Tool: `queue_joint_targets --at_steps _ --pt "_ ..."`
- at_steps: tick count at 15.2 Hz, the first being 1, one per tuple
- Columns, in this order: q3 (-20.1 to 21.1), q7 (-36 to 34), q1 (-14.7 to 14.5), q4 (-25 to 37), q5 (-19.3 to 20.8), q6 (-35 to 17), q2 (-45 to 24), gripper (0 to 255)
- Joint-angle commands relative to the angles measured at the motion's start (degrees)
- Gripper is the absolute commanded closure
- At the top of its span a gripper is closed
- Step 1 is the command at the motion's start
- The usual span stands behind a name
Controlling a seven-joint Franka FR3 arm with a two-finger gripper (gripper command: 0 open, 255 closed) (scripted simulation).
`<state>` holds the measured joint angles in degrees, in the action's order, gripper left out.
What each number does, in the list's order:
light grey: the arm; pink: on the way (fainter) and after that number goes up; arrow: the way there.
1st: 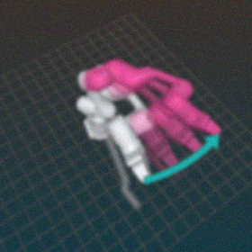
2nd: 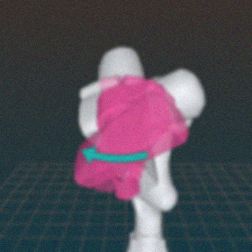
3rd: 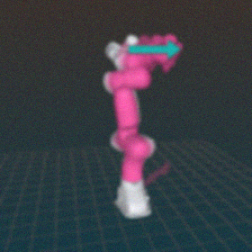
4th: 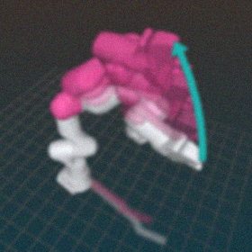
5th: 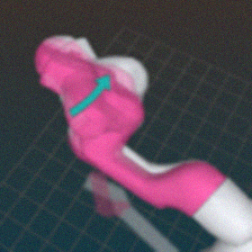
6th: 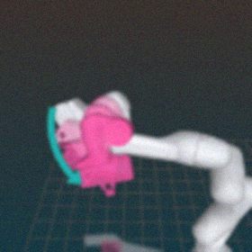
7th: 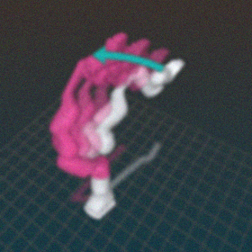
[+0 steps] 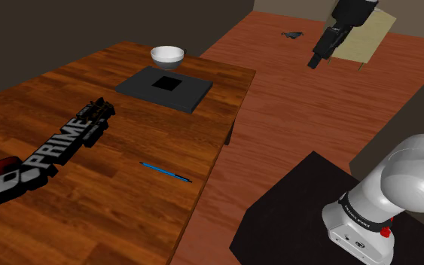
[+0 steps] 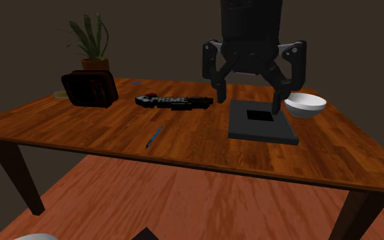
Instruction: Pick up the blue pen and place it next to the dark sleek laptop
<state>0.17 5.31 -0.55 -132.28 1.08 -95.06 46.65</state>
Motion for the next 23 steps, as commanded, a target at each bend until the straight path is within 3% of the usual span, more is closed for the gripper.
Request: queue_joint_targets --at_steps 1,13,23 --pt "0.0 0.0 0.0 0.0 0.0 0.0 0.0 0" --pt "9.6 -5.9 -5.3 -0.2 -5.0 -13.5 -14.3 0" --pt "17.7 -11.3 -8.4 5.6 -5.1 -22.9 -30.4 0"
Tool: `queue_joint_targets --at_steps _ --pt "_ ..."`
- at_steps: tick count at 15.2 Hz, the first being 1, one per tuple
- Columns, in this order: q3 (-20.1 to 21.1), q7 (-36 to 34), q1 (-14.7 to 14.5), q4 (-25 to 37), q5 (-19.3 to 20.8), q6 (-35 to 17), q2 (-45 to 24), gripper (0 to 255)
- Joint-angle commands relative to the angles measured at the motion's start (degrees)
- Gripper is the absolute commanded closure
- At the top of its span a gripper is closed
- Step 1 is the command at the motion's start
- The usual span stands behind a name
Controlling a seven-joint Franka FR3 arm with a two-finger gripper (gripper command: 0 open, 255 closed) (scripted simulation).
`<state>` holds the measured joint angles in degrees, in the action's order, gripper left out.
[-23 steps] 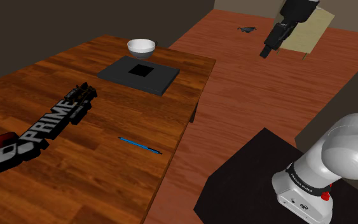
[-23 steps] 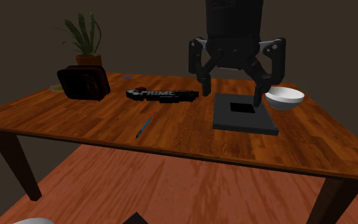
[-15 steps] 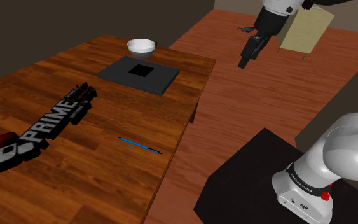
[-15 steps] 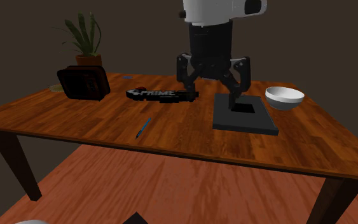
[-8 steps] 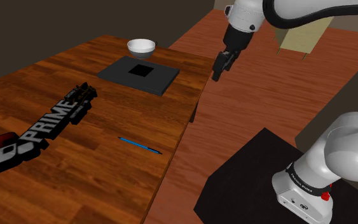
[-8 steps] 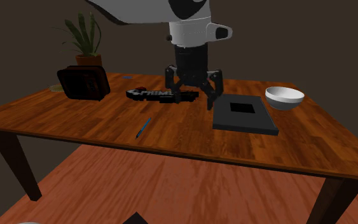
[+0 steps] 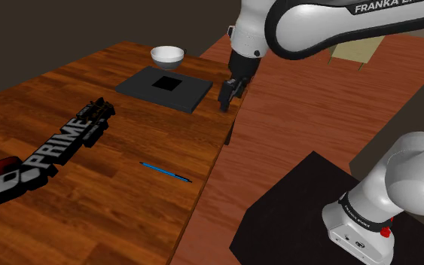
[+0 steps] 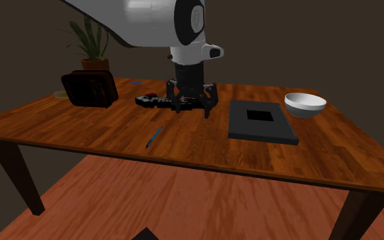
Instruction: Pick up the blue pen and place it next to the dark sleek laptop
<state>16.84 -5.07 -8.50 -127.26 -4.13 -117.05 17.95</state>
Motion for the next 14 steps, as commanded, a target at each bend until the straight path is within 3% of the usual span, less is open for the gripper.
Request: queue_joint_targets --at_steps 1,14 --pt "1.8 -1.5 -0.7 1.5 0.4 -1.7 -3.4 0" --pt "8.9 -11.5 -6.5 17.9 10.3 -7.5 -28.4 0"
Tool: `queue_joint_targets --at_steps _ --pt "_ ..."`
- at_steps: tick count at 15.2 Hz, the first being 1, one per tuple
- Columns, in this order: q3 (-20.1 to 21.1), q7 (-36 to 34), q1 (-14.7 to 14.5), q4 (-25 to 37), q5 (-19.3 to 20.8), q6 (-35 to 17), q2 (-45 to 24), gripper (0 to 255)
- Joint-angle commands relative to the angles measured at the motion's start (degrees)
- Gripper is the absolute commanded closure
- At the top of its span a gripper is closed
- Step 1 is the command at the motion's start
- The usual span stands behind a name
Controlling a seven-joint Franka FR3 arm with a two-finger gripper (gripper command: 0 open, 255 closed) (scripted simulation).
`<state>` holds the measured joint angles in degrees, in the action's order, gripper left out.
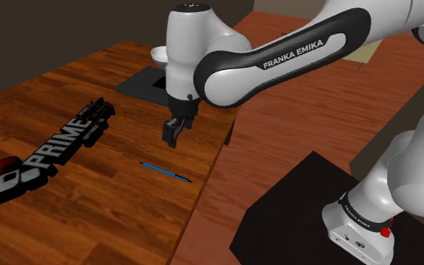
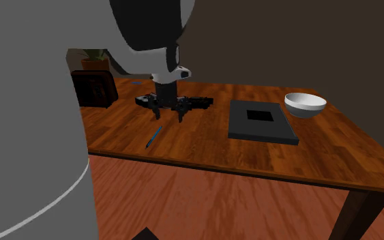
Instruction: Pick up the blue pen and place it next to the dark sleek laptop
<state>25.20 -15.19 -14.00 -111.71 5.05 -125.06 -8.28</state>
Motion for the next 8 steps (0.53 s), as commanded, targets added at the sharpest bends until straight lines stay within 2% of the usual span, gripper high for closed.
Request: queue_joint_targets --at_steps 1,6,8 --pt "0.7 -2.1 -1.8 4.1 2.1 0.4 -4.2 0" --pt "0.9 -5.0 -6.5 13.4 6.8 1.0 -14.5 0" --pt "0.7 -5.3 -7.0 14.1 7.3 0.5 -15.7 0"
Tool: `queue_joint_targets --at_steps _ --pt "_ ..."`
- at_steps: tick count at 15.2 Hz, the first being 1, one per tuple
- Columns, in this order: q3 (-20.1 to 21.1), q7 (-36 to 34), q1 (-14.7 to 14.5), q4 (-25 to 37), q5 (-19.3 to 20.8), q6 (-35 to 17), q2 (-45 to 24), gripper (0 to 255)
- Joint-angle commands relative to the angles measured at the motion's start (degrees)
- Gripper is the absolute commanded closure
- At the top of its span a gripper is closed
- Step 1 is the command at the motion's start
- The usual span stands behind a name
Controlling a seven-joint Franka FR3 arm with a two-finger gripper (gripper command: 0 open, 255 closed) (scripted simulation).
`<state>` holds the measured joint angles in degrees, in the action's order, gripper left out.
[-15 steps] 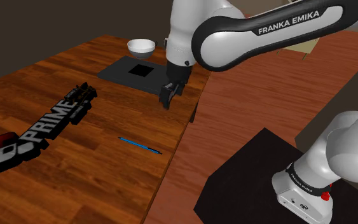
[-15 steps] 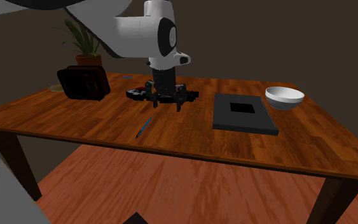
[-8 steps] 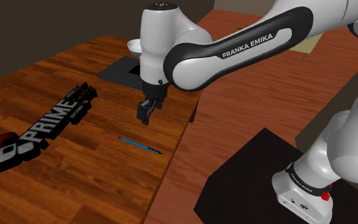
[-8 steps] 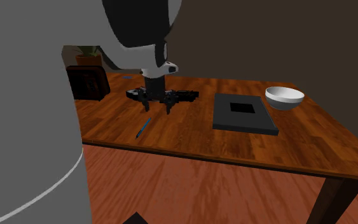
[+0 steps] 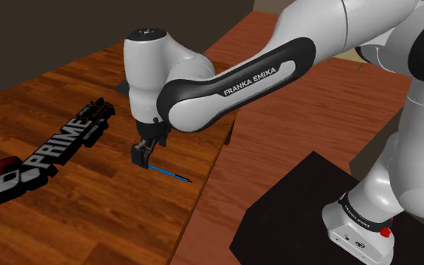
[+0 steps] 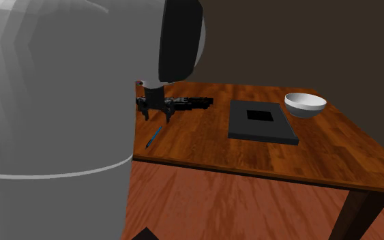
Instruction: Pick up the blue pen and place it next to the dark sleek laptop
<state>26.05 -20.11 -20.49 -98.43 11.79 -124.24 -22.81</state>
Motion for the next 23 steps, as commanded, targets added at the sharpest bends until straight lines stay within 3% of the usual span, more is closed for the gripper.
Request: queue_joint_targets --at_steps 1,6,14,15,23 --pt "-0.2 -0.5 -0.6 0.6 0.8 -0.9 -1.6 0" --pt "-1.0 -1.3 -1.2 -0.3 2.1 -4.0 -4.1 0" --pt "-1.0 -1.3 -1.2 -0.3 2.1 -4.0 -4.0 0" --pt "-1.0 -1.3 -1.2 -0.3 2.1 -4.0 -4.0 255" --pt "-1.0 -1.3 -1.2 -0.3 2.1 -4.0 -4.0 255"
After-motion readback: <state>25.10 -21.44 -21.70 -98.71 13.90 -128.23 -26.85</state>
